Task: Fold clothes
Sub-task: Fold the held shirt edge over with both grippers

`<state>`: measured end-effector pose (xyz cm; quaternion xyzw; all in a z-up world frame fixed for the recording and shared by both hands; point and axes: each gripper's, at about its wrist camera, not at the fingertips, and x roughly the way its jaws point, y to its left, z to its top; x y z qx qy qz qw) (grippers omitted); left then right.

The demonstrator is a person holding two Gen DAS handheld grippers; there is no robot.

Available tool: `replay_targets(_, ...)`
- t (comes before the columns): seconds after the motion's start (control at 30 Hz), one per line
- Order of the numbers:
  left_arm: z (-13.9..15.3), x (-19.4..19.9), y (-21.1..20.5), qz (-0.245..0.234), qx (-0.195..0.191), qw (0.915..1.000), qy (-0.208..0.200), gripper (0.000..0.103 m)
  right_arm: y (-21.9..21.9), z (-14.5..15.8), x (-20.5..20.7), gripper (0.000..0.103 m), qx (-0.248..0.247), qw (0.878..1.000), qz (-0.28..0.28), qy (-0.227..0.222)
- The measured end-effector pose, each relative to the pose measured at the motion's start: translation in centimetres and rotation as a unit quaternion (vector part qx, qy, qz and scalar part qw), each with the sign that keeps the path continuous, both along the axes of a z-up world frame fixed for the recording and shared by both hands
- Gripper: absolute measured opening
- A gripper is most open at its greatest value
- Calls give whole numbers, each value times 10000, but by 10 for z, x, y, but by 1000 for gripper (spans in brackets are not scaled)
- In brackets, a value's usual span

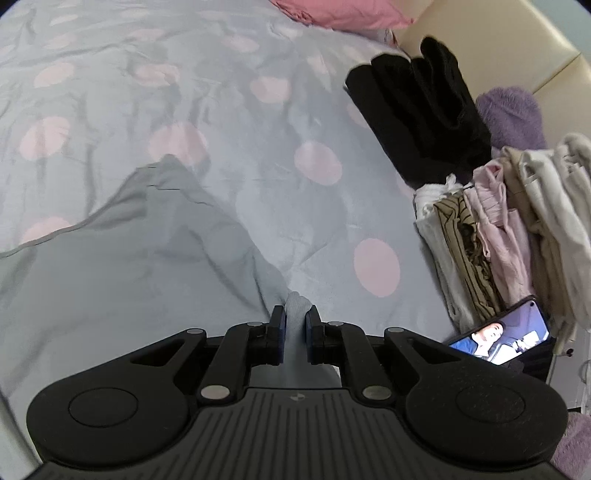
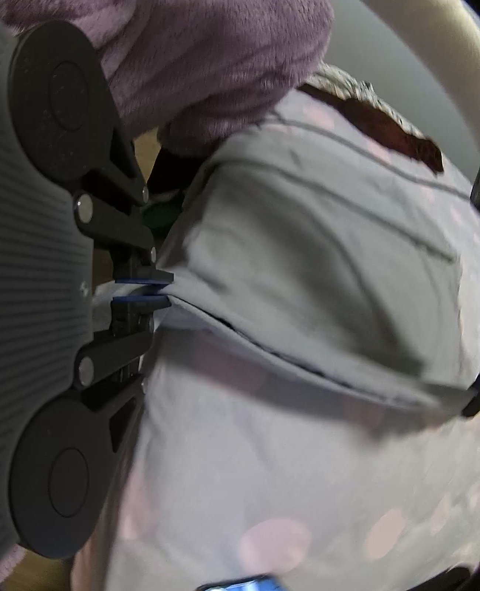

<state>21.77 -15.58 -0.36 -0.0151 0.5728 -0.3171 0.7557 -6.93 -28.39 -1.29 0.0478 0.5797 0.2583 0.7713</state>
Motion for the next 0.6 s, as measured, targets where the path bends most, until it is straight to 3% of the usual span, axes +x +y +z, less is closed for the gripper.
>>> replay_targets(0.13, 1, 1, 37, 154, -6, 9999, -60, 8, 30, 4, 2, 7, 18, 9994, 339, -55)
replay_targets(0.3, -19, 4, 80, 370, 40, 9993, -32, 8, 62, -7, 10, 7, -20, 9979, 649, 13)
replay_targets(0.6, -63, 8, 111, 529, -250, 9983, 21, 9, 91, -32, 27, 7, -105, 9955, 906, 269)
